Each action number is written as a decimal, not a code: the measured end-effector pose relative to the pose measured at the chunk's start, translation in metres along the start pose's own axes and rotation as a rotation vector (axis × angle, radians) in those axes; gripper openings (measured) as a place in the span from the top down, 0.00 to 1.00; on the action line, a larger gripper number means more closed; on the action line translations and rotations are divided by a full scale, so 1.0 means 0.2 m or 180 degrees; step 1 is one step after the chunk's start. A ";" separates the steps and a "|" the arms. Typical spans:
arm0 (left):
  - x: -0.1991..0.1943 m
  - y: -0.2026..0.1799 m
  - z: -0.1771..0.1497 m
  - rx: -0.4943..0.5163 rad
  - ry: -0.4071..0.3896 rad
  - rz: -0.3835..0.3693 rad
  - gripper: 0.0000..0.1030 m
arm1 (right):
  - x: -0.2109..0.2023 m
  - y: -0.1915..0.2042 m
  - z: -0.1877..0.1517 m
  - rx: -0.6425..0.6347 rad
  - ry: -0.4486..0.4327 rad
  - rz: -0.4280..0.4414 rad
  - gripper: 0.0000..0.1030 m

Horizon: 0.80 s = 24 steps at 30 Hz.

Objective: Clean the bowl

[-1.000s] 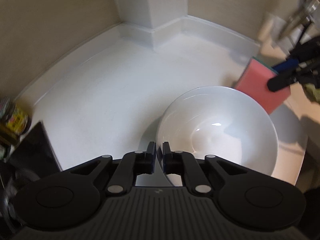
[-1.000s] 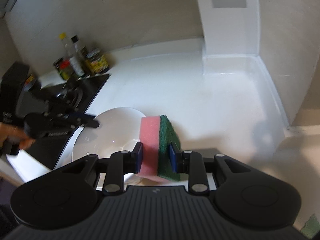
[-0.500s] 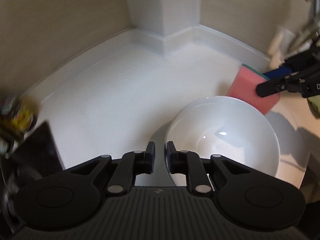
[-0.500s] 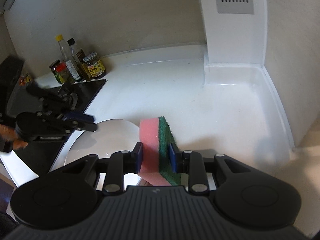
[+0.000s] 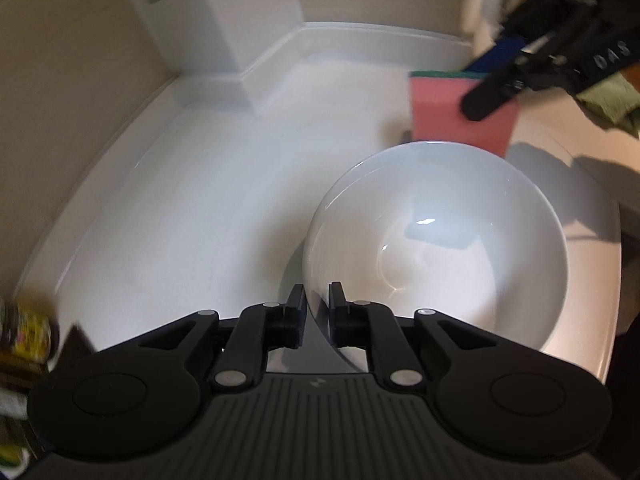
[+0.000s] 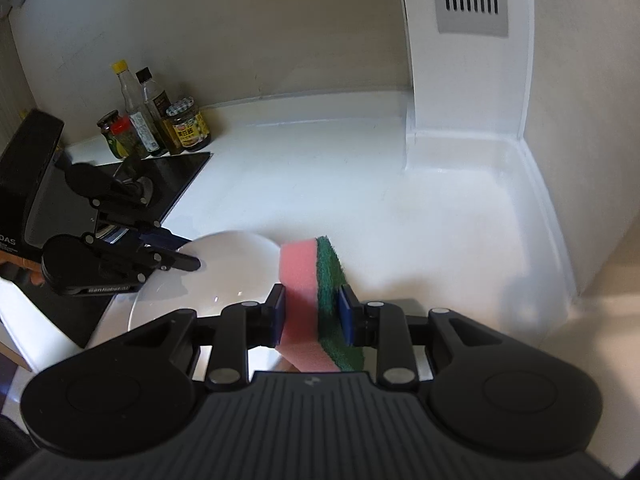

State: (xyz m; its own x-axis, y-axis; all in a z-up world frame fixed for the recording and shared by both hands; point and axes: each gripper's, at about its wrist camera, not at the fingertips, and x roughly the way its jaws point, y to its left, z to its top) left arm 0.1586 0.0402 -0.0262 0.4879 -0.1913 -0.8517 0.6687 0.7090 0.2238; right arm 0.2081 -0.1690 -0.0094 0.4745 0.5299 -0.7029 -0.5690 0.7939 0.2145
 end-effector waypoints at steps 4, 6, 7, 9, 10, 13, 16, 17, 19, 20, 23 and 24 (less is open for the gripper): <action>-0.01 0.02 0.00 -0.0334 0.0002 0.0034 0.90 | 0.00 -0.01 -0.01 0.0018 0.0009 0.0001 0.77; -0.04 0.04 -0.03 -0.0786 0.0048 0.0123 0.83 | -0.01 -0.02 -0.03 0.0101 -0.0022 0.0034 0.77; -0.06 0.04 -0.06 -0.0951 0.0052 0.0160 0.83 | -0.02 -0.02 -0.04 0.0146 -0.0034 0.0038 0.77; -0.10 0.01 -0.11 -0.1235 0.0064 0.0222 0.83 | -0.03 -0.03 -0.07 0.0240 -0.0060 0.0047 0.77; -0.11 0.00 -0.13 -0.1290 0.0048 0.0240 0.84 | -0.05 -0.01 -0.09 0.0248 -0.0070 0.0038 0.77; -0.12 -0.03 -0.17 -0.1240 -0.0013 0.0281 0.90 | -0.07 0.03 -0.11 0.0178 -0.0037 0.0035 0.77; -0.09 -0.02 -0.14 -0.0832 -0.0021 0.0213 0.90 | -0.08 0.04 -0.10 0.0036 0.0062 0.0073 0.77; -0.08 -0.01 -0.12 -0.0715 -0.0018 0.0173 0.90 | -0.07 0.02 -0.09 0.0037 0.0089 0.0104 0.77; -0.06 0.01 -0.09 -0.0463 -0.0020 0.0096 0.90 | -0.05 -0.02 -0.06 0.0100 0.0085 0.0155 0.77; -0.05 0.00 -0.07 -0.0279 -0.0039 0.0064 0.89 | -0.03 -0.03 -0.05 0.0119 0.0077 0.0157 0.77; -0.02 0.00 -0.03 -0.0021 -0.0070 0.0021 0.89 | 0.01 -0.06 -0.01 0.0147 0.0028 0.0133 0.77; -0.01 0.01 -0.02 -0.0049 -0.0076 0.0019 0.89 | 0.03 -0.06 0.00 0.0145 0.0014 0.0115 0.77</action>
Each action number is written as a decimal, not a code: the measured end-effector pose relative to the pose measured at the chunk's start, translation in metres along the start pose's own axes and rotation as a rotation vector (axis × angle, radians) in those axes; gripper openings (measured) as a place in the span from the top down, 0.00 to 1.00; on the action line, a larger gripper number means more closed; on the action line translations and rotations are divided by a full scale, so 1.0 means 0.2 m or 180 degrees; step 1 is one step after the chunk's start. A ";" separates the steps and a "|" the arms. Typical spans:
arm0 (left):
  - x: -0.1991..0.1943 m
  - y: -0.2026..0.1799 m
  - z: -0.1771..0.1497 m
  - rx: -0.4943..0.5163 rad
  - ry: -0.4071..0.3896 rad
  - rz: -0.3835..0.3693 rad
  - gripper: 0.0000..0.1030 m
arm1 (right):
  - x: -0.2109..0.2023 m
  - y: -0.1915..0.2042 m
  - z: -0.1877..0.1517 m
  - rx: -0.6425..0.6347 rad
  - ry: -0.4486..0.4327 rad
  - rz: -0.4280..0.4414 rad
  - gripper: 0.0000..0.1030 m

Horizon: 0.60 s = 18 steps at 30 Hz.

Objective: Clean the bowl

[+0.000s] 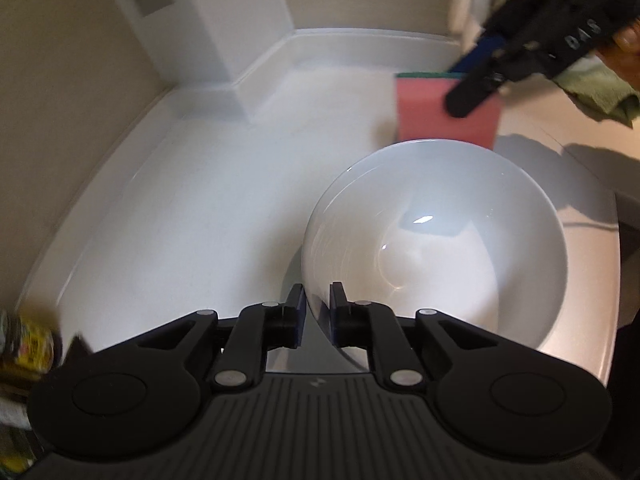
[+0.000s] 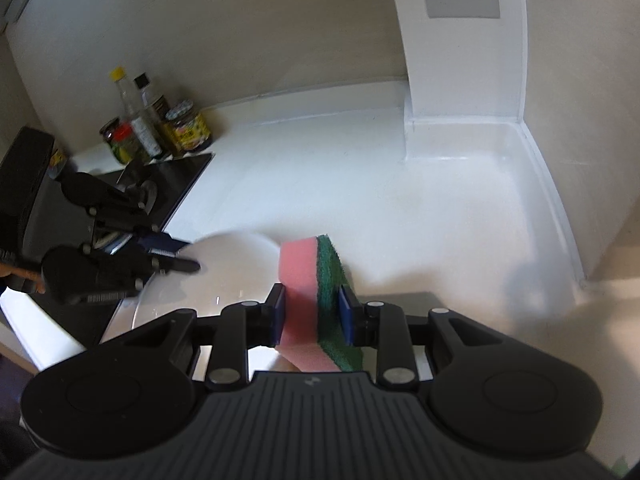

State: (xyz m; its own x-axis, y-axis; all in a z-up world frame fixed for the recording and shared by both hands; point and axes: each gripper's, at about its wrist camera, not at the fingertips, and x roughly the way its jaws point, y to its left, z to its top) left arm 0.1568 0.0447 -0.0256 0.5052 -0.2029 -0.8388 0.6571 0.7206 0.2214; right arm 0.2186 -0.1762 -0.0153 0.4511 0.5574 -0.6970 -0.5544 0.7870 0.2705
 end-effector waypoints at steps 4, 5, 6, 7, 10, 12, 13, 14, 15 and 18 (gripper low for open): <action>-0.03 0.06 -0.04 -0.0734 0.0023 0.0118 0.80 | 0.01 0.01 0.00 0.0019 -0.0020 -0.0003 0.77; -0.05 0.06 -0.07 -0.0928 0.0022 0.0158 0.80 | 0.00 0.00 -0.02 0.0041 -0.0032 0.0021 0.77; -0.06 0.05 -0.08 -0.1022 0.0025 0.0184 0.80 | -0.01 0.00 -0.03 0.0062 -0.0038 0.0033 0.77; -0.07 0.05 -0.11 -0.1112 0.0028 0.0209 0.81 | -0.02 0.00 -0.04 0.0092 -0.0050 0.0051 0.77; -0.08 0.03 -0.15 -0.1231 0.0042 0.0253 0.80 | -0.05 0.02 -0.09 0.0126 -0.0049 0.0072 0.77; -0.08 0.03 -0.15 -0.1152 0.0077 0.0208 0.86 | -0.07 0.03 -0.10 0.0096 -0.0020 0.0080 0.77; -0.07 0.03 -0.14 -0.1056 0.0095 0.0183 0.89 | -0.08 0.03 -0.10 0.0065 0.0009 0.0086 0.77; -0.07 0.02 -0.12 -0.0868 0.0124 0.0180 0.89 | -0.08 0.03 -0.09 0.0033 0.0038 0.0092 0.77; -0.07 0.01 -0.11 -0.0706 0.0140 0.0189 0.88 | -0.07 0.03 -0.08 0.0013 0.0054 0.0083 0.77; -0.04 -0.01 -0.06 -0.0118 0.0152 0.0177 0.85 | -0.04 0.04 -0.04 -0.0061 0.0039 0.0011 0.77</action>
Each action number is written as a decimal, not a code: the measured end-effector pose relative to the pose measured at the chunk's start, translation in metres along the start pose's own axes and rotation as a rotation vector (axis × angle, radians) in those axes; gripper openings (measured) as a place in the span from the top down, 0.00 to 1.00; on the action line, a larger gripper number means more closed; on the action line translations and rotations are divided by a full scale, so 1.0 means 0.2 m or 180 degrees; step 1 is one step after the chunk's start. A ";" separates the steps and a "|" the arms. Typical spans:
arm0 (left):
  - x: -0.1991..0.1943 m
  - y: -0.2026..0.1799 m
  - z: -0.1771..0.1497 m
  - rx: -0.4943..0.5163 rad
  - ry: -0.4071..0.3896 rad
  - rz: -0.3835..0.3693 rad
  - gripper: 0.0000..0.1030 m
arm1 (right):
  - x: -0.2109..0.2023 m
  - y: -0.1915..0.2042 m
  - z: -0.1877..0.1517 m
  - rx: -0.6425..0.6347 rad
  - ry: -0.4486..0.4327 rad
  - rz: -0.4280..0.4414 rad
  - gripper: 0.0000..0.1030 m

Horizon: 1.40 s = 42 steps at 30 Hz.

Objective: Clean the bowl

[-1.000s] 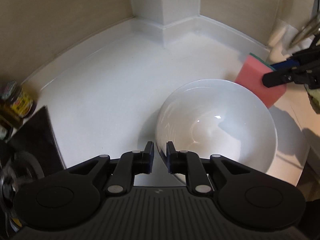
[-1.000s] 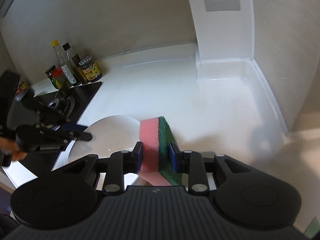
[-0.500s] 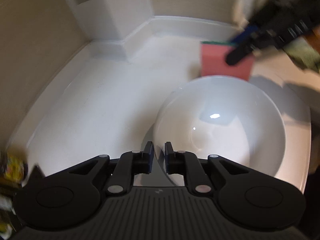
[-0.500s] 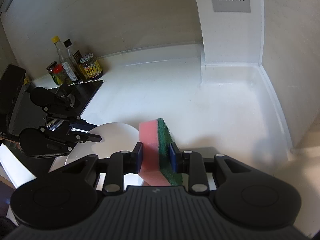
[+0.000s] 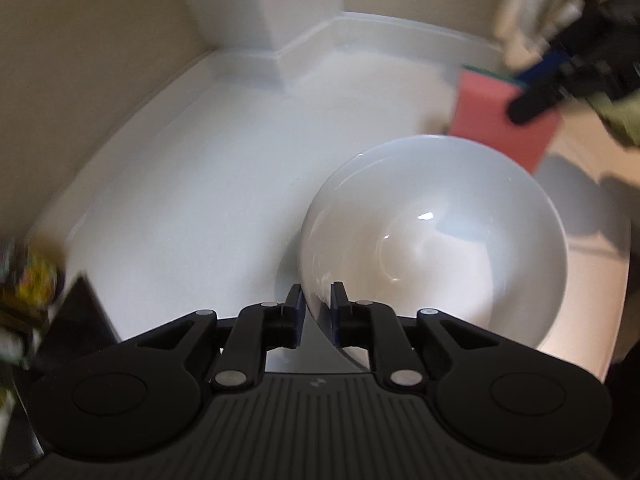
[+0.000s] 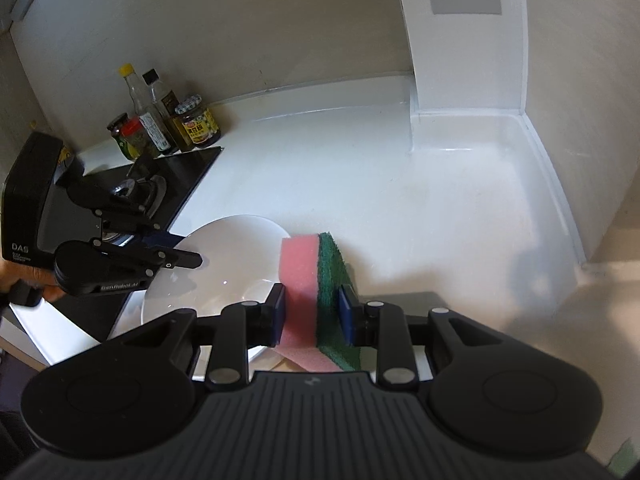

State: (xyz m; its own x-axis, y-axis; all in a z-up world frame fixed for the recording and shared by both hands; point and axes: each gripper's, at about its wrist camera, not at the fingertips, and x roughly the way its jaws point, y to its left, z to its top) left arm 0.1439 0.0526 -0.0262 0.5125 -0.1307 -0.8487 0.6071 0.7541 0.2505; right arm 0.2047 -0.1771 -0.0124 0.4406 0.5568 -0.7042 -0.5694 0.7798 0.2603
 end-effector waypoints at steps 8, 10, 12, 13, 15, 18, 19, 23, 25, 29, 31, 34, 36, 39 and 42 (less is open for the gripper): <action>0.06 -0.03 0.07 0.0337 0.0038 0.0106 0.83 | 0.05 -0.01 0.03 0.0020 -0.0057 -0.0108 0.77; 0.05 -0.03 0.06 0.0287 0.0036 0.0130 0.83 | 0.05 -0.02 0.02 0.0030 -0.0060 -0.0097 0.77; 0.06 -0.03 0.07 0.0202 0.0049 0.0151 0.83 | 0.05 -0.01 0.02 0.0029 -0.0059 -0.0098 0.77; 0.06 -0.04 0.08 0.0160 0.0065 0.0161 0.83 | 0.05 -0.01 0.02 0.0025 -0.0059 -0.0095 0.77; 0.05 -0.03 0.08 0.0057 0.0097 0.0179 0.82 | 0.05 -0.01 0.02 0.0016 -0.0057 -0.0087 0.77; 0.04 -0.03 0.07 -0.0073 0.0108 0.0202 0.82 | 0.05 0.00 0.01 0.0001 -0.0061 -0.0091 0.77; 0.04 -0.02 0.08 -0.0091 0.0114 0.0209 0.82 | 0.05 0.00 0.01 -0.0001 -0.0063 -0.0093 0.77; 0.02 -0.02 0.05 -0.0299 0.0105 0.0257 0.81 | 0.04 0.00 0.00 0.0018 -0.0074 -0.0089 0.77; 0.00 -0.02 0.03 -0.0476 0.0111 0.0300 0.80 | 0.03 0.00 -0.01 0.0042 -0.0087 -0.0087 0.77; 0.00 -0.03 0.01 -0.0799 0.0137 0.0361 0.81 | 0.00 0.00 -0.05 0.0197 -0.0125 -0.0063 0.77; -0.01 -0.04 -0.01 -0.0891 0.0102 0.0346 0.85 | -0.02 0.00 -0.07 0.0280 -0.0145 -0.0059 0.77; 0.01 -0.04 -0.02 -0.0854 0.0026 0.0271 0.86 | -0.03 0.02 -0.09 0.0235 -0.0118 -0.0056 0.77; 0.02 -0.02 -0.01 -0.0587 0.0024 0.0191 0.86 | -0.02 0.01 -0.07 0.0204 -0.0081 -0.0038 0.77; 0.05 -0.02 0.02 -0.0087 -0.0035 0.0101 0.83 | 0.00 -0.01 -0.03 0.0110 -0.0049 -0.0039 0.77; 0.08 -0.01 0.05 0.0330 -0.0086 0.0001 0.82 | 0.03 0.00 0.02 0.0002 -0.0052 -0.0074 0.77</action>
State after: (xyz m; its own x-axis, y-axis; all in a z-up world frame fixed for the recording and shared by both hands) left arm 0.1571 0.0419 -0.0358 0.5282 -0.1488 -0.8360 0.6657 0.6837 0.2990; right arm 0.2103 -0.1732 -0.0147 0.4648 0.5432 -0.6992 -0.5585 0.7927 0.2445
